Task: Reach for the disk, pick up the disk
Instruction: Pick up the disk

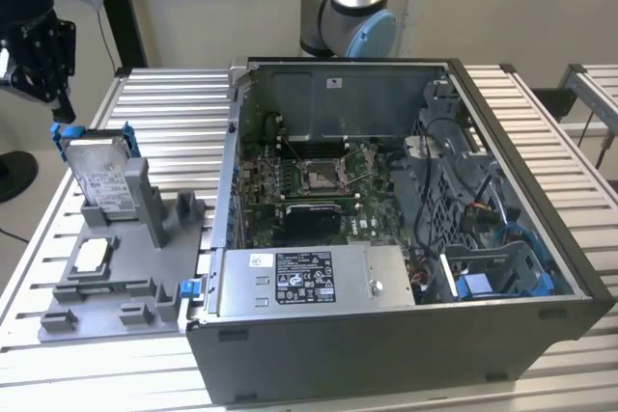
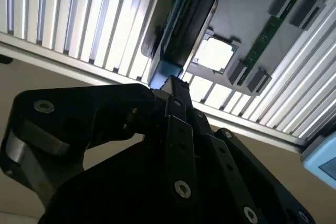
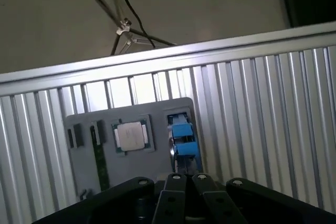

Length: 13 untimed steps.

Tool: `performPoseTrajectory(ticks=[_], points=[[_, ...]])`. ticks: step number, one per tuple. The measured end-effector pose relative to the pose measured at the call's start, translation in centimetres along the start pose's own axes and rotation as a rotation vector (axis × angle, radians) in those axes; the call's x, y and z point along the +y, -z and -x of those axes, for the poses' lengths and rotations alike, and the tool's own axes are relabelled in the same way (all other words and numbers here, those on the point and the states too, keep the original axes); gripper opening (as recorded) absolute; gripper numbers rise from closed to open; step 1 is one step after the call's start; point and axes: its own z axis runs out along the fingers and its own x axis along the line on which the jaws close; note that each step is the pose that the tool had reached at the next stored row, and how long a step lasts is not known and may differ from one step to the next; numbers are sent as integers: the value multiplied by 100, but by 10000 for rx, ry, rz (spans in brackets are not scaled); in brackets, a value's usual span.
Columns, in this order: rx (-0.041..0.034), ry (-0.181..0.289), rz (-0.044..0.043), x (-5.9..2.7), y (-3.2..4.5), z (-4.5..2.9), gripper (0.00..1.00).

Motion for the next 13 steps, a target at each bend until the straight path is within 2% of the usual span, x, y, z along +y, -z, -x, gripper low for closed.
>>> performPoseTrajectory(ticks=[4, 10, 11, 13], points=[[5, 403, 3, -37, 1, 6, 0], [7, 464, 4, -38, 2, 6, 0], [7, 474, 4, -38, 2, 6, 100], [8, 494, 4, -38, 2, 6, 100]])
